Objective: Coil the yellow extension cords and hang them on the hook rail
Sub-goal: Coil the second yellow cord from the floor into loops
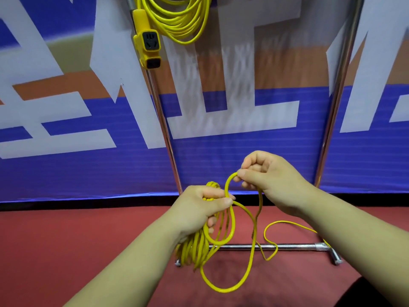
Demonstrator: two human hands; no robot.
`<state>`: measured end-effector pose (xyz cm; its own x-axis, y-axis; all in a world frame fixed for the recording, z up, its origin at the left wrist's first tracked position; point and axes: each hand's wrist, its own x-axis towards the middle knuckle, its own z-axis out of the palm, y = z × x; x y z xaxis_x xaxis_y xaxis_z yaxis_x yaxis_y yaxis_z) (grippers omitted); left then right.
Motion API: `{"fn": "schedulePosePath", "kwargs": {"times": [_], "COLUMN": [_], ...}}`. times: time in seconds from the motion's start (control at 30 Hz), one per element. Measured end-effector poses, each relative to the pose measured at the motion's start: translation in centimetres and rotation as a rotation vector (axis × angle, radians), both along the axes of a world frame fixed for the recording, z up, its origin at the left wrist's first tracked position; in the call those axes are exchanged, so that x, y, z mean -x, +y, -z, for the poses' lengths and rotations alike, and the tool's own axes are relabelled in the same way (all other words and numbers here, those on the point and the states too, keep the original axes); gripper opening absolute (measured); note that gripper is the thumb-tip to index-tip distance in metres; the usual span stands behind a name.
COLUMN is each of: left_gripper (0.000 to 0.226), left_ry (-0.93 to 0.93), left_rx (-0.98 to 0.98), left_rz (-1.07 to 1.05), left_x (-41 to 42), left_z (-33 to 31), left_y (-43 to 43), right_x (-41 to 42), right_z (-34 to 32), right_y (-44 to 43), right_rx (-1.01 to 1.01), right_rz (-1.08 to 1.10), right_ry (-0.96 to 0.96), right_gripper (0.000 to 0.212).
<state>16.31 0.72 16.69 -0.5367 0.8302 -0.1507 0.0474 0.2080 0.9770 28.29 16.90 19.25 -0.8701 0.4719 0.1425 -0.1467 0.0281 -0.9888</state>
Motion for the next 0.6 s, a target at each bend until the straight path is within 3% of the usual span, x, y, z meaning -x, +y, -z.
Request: {"fn": "schedulePosePath", "kwargs": {"times": [0.1,0.23,0.37,0.47,0.6], "left_gripper": [0.017,0.025,0.017,0.021,0.022], "left_ry": [-0.046,-0.073,-0.133,-0.138,-0.131], "left_rx": [-0.111,-0.303,-0.451,-0.457,-0.416], "left_rz": [-0.082,-0.275,-0.574,-0.738,-0.785], "left_x": [1.1,3.9,7.4,9.4,9.8], "left_z": [-0.7,-2.2,-2.7,-1.8,-0.3], "left_y": [0.3,-0.3,-2.0,-2.9,-3.1], "right_x": [-0.2,-0.7,-1.2,-1.3,-0.7], "right_z": [0.2,1.8,3.2,3.8,4.2], "right_y": [1.2,3.1,4.5,4.9,4.7], "right_rx": [-0.033,-0.107,-0.233,-0.200,-0.080], "right_rz": [-0.047,-0.213,-0.230,-0.156,-0.032], "right_ry": [-0.048,-0.255,-0.432,-0.466,-0.468], "right_gripper": [0.013,0.014,0.014,0.013,0.011]}}
